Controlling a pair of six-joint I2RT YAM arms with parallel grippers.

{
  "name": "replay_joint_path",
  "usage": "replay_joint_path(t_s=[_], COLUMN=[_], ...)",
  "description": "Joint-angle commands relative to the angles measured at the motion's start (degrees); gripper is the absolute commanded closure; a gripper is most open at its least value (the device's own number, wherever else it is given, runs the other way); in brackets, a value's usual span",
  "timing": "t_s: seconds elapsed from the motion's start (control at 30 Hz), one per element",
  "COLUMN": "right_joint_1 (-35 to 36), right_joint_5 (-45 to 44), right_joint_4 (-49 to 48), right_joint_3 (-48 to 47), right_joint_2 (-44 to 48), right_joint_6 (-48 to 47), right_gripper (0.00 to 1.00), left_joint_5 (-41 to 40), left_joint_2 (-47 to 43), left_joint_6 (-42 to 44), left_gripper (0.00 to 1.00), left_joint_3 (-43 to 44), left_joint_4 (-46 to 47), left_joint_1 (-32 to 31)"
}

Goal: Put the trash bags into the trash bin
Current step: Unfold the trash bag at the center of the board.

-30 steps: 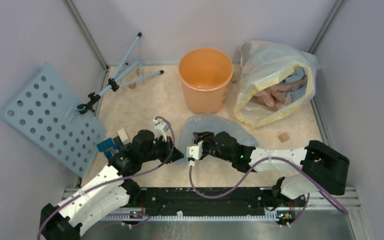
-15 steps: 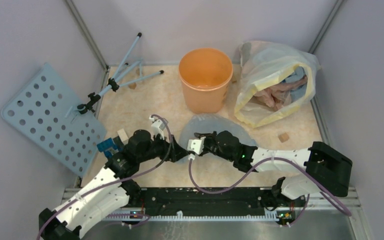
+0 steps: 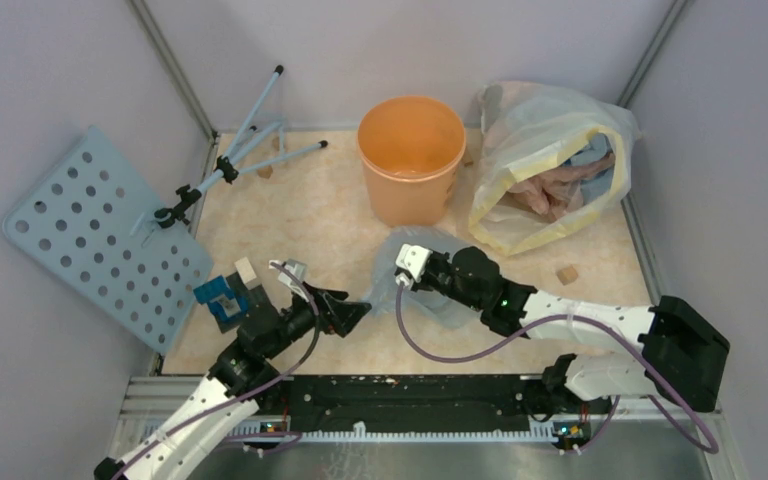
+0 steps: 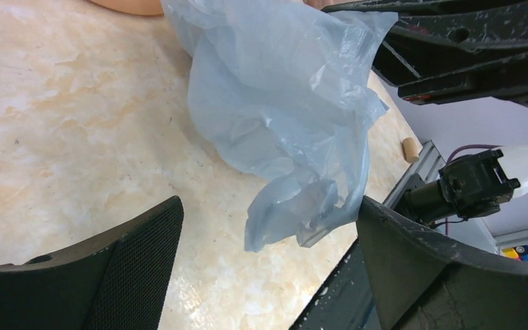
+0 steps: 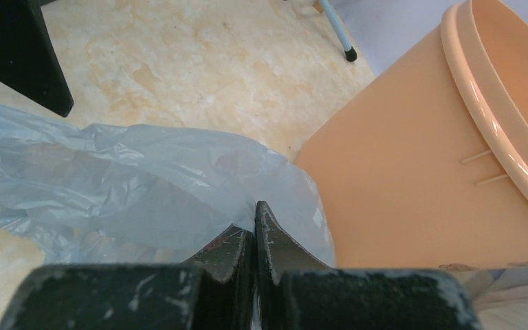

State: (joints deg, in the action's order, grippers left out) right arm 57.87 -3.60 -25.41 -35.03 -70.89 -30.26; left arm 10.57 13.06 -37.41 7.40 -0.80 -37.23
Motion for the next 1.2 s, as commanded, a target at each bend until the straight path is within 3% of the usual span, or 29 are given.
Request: replay_joint_path(t_s=[0.0,0.4,0.73,0.93,1.07,1.17], right_joint_1=[-1.0,-3.0,-5.2,-6.4,-6.7,-7.0], right_joint_5=[1.4,-1.1,-1.6,-1.3,-0.8,-0.5], right_joint_4=[1.3,4.1,6.3,5.9,6.0,6.1], right_joint_3=[-2.6,-6.9,-9.8,-11.3,-12.2,-12.5], right_joint_2=[2.6,0.2,-1.7,-3.0,-3.9,-4.1], right_joint_6=[4.0,8.2,11.6,13.3,13.7,13.9], right_gripper=[1.00,1.00,1.00,1.00,1.00,1.00], left_joint_5=[1.0,8.6,12.5,11.6,9.1,6.6], left_joint_2=[-3.3,2.8,13.3,17.2,19.5,21.3], left_joint_6=[0.7,1.9,4.5,6.2,8.3,10.9], left_gripper=[0.01,0.01,0.01,0.02,0.13,0.37], left_joint_3=[-4.4,-9.1,-4.5,-2.8,-1.4,-0.2], left_joint_4=[13.7,26.6,33.6,33.2,33.0,32.5], left_joint_1=[-0.1,-0.1,-0.1,-0.1,-0.1,-0.1])
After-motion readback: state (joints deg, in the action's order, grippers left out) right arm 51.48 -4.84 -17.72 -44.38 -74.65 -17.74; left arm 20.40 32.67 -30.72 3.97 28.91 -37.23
